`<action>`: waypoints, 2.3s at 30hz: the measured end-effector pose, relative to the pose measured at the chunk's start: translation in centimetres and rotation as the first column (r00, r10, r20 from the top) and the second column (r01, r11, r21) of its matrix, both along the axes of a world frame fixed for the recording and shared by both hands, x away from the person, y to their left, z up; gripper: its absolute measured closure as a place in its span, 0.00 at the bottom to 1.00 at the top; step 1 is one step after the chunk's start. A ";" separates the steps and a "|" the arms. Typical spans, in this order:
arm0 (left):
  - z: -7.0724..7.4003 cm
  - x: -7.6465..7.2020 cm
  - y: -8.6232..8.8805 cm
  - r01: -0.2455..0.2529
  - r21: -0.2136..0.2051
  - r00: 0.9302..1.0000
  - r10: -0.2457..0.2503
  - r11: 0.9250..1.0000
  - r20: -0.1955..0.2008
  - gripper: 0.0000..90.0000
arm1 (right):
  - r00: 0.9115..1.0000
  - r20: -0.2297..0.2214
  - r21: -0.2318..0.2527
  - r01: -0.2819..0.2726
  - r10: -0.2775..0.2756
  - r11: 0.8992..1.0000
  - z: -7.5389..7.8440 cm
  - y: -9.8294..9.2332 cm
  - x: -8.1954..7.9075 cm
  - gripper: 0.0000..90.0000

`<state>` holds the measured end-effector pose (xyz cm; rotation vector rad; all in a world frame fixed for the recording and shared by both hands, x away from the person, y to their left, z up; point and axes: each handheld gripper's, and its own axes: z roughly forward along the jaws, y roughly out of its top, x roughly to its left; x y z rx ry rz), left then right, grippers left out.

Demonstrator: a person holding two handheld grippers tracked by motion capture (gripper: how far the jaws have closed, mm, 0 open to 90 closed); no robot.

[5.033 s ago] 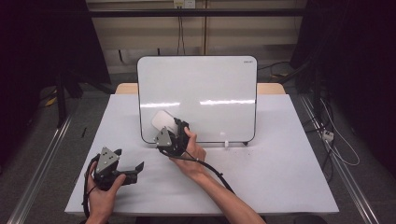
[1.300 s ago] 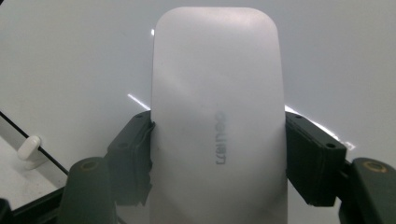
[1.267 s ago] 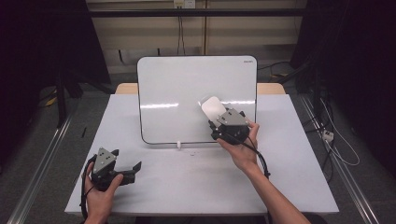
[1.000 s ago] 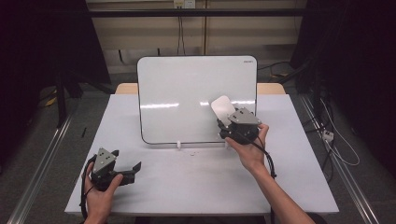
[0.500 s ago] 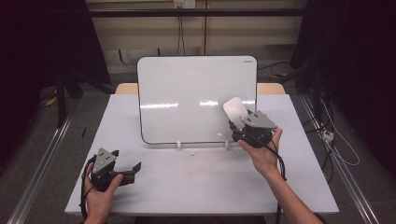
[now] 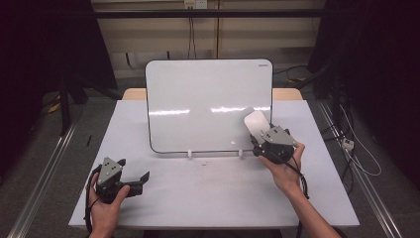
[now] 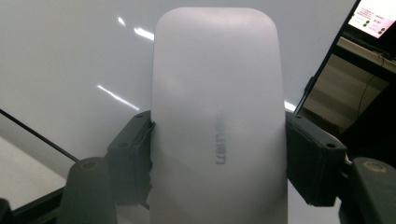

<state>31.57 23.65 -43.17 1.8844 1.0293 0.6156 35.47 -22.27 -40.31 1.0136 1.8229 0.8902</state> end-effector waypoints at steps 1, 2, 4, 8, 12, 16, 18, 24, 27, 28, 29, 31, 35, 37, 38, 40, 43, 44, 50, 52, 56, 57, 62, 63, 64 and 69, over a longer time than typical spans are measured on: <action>0.0 0.0 0.0 -0.001 -0.005 1.000 0.001 1.000 0.000 0.08 | 1.000 -0.008 -0.005 0.000 0.000 1.000 -0.2 0.0 0.1 0.35; -0.1 0.0 0.0 0.000 -0.006 1.000 0.000 1.000 0.001 0.08 | 1.000 -0.008 -0.013 0.002 -0.002 1.000 -0.3 0.0 0.1 0.35; 0.0 0.0 0.0 0.000 -0.006 1.000 0.000 1.000 0.000 0.08 | 1.000 0.001 -0.027 0.009 -0.009 1.000 -0.5 0.1 0.3 0.35; 0.0 0.0 -0.3 0.007 -0.001 1.000 -0.007 1.000 0.001 0.08 | 1.000 0.012 -0.061 0.000 0.001 0.998 -0.8 0.5 0.5 0.35; -0.1 0.1 -0.4 0.014 0.001 1.000 -0.014 1.000 -0.007 0.08 | 1.000 0.008 -0.087 -0.008 0.008 0.996 -1.3 1.2 0.8 0.35; -0.1 0.2 -0.3 0.013 -0.001 1.000 -0.013 1.000 -0.004 0.08 | 1.000 0.004 -0.093 0.004 -0.004 0.996 -1.6 1.1 1.1 0.35; -0.1 0.2 -0.3 0.010 0.000 1.000 -0.010 1.000 -0.008 0.08 | 1.000 0.002 -0.092 0.009 -0.009 0.996 -1.6 0.9 1.2 0.35; -0.1 0.2 -0.3 0.018 0.013 1.000 -0.017 1.000 -0.012 0.08 | 1.000 -0.011 -0.099 0.009 -0.010 0.995 -1.9 0.9 1.6 0.35; -0.2 0.3 -0.4 0.019 0.009 1.000 -0.019 1.000 -0.014 0.08 | 1.000 -0.022 -0.107 0.014 -0.016 0.994 -2.3 1.1 1.9 0.35; -0.2 0.3 -0.4 0.022 0.009 1.000 -0.021 1.000 -0.014 0.08 | 0.999 -0.026 -0.112 0.016 -0.019 0.994 -2.4 1.1 2.0 0.35; -0.1 0.2 -0.4 0.020 0.013 1.000 -0.020 1.000 -0.016 0.08 | 0.999 -0.030 -0.114 0.018 -0.021 0.993 -2.6 1.1 2.1 0.35; -0.1 0.2 -0.3 0.014 0.012 1.000 -0.014 1.000 -0.011 0.08 | 0.999 -0.028 -0.117 0.019 -0.023 0.993 -2.6 1.2 2.1 0.35; -0.2 0.3 -0.3 0.011 0.007 1.000 -0.011 1.000 -0.015 0.08 | 0.999 -0.030 -0.119 0.023 -0.026 0.993 -2.6 1.2 2.1 0.35; -0.1 0.3 -0.3 0.012 0.011 1.000 -0.012 1.000 -0.013 0.08 | 0.999 -0.030 -0.119 0.025 -0.028 0.993 -2.6 1.2 2.1 0.35; -0.2 0.3 -0.3 0.015 0.008 1.000 -0.014 1.000 -0.013 0.08 | 0.999 -0.030 -0.118 0.025 -0.028 0.993 -2.6 1.2 2.1 0.35; -0.1 0.3 -0.3 0.010 0.011 1.000 -0.010 1.000 -0.012 0.08 | 0.999 -0.032 -0.112 0.023 -0.027 0.993 -2.6 1.2 2.1 0.35; -0.1 0.4 -0.4 0.008 0.004 1.000 -0.008 1.000 -0.011 0.08 | 0.999 -0.036 -0.105 0.024 -0.028 0.994 -2.6 1.2 2.2 0.35; -0.1 0.4 -0.4 0.006 0.003 1.000 -0.006 1.000 -0.011 0.08 | 0.999 -0.038 -0.099 0.024 -0.028 0.995 -2.6 1.1 2.2 0.35; -0.2 0.4 -0.4 0.001 0.002 1.000 -0.001 1.000 -0.021 0.08 | 0.998 -0.057 -0.063 0.016 -0.020 0.998 -2.5 0.7 2.3 0.29; -0.3 0.4 -0.4 0.000 0.002 1.000 0.000 1.000 -0.024 0.08 | 0.998 -0.065 -0.041 0.014 -0.017 0.999 -2.5 0.4 2.4 0.26; -0.3 0.6 -0.6 0.003 0.003 1.000 -0.003 1.000 -0.026 0.08 | 0.996 -0.084 0.010 0.010 -0.009 1.000 -2.5 0.0 2.5 0.12; -0.4 0.6 -0.6 0.003 0.004 1.000 -0.003 1.000 -0.027 0.08 | 0.996 -0.085 0.011 0.013 -0.012 1.000 -2.5 0.0 2.4 0.10; -0.3 0.5 -0.6 0.003 0.008 1.000 -0.003 1.000 -0.027 0.08 | 0.996 -0.092 0.058 0.011 -0.005 0.998 -2.2 0.0 2.3 0.07; -0.3 0.5 -0.6 0.003 0.005 1.000 -0.002 1.000 -0.024 0.08 | 0.996 -0.091 0.068 0.007 0.000 0.998 -2.2 0.0 2.3 0.07; -0.3 0.5 -0.6 0.002 0.009 1.000 -0.001 1.000 -0.023 0.08 | 0.995 -0.096 0.081 0.002 0.006 0.997 -2.1 0.0 2.2 0.07; -0.3 0.6 -0.5 0.008 0.005 1.000 -0.008 1.000 -0.023 0.08 | 0.994 -0.112 0.127 -0.002 0.017 0.992 -1.8 -0.3 2.0 0.07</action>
